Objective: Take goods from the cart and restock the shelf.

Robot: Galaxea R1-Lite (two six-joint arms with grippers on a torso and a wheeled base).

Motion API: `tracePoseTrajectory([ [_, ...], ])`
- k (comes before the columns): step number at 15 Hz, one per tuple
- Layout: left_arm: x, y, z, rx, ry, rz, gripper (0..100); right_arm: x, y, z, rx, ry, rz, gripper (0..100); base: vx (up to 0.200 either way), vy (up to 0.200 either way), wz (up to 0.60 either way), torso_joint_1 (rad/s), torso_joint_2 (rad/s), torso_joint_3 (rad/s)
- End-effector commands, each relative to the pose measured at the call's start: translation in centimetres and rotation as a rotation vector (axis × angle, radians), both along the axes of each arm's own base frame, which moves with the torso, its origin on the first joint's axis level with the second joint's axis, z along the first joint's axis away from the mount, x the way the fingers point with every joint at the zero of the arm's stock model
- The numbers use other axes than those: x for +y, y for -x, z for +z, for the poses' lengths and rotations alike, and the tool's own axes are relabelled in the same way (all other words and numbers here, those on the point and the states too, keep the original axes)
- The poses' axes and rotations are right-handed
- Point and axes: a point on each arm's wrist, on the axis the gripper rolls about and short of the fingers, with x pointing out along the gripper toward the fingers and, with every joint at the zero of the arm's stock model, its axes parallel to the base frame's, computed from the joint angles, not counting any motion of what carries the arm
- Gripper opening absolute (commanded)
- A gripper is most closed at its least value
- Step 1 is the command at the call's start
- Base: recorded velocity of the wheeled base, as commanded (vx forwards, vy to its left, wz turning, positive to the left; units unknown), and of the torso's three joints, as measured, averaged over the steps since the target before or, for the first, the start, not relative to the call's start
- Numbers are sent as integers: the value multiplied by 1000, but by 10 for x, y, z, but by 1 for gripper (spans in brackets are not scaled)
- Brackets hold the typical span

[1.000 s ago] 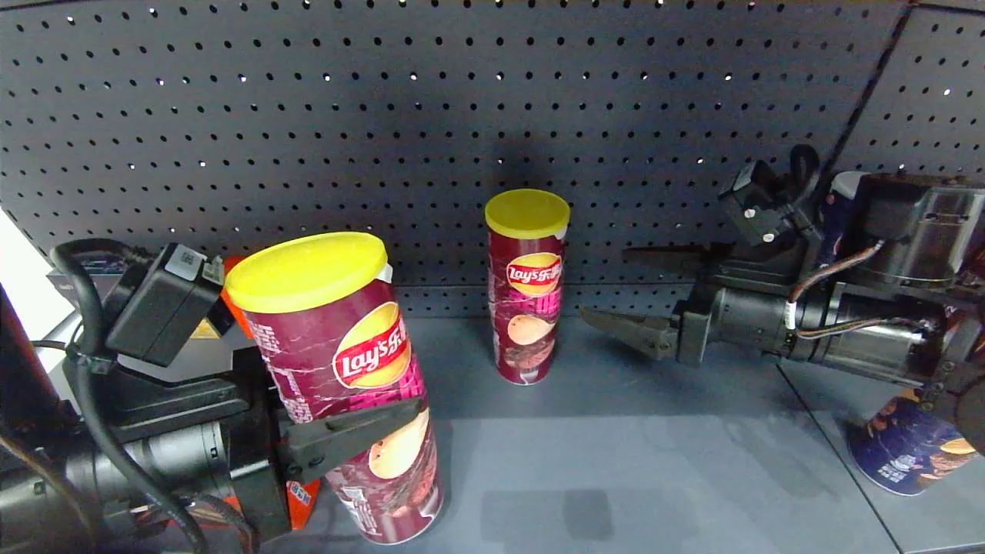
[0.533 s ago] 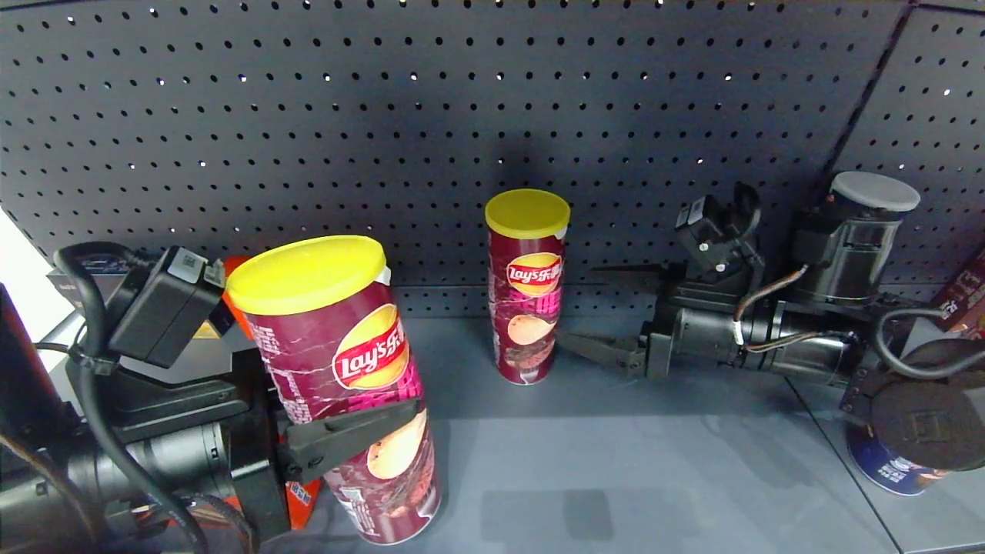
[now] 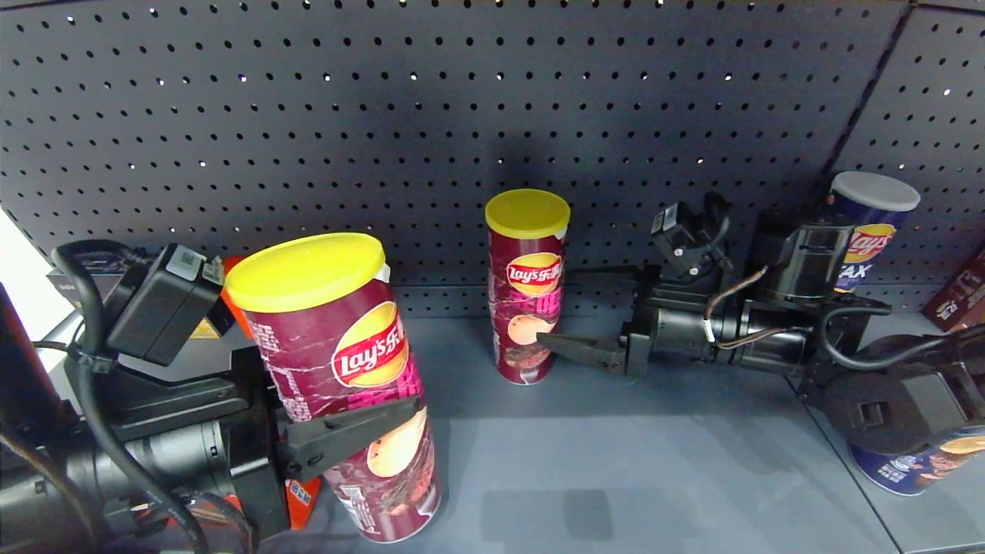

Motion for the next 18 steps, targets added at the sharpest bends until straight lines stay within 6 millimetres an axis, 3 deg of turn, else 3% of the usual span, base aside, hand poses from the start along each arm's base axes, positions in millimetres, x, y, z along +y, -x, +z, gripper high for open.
tracePoseTrajectory([
  [1,0,-1,-1,3,-1,1,0,8,-9,-11,13,6,17,100,0,0,0,0,0,0],
  [18,0,-2,-1,6,-2,7,0,34,-28,-32,29,13,52,100,0,0,0,0,0,0],
])
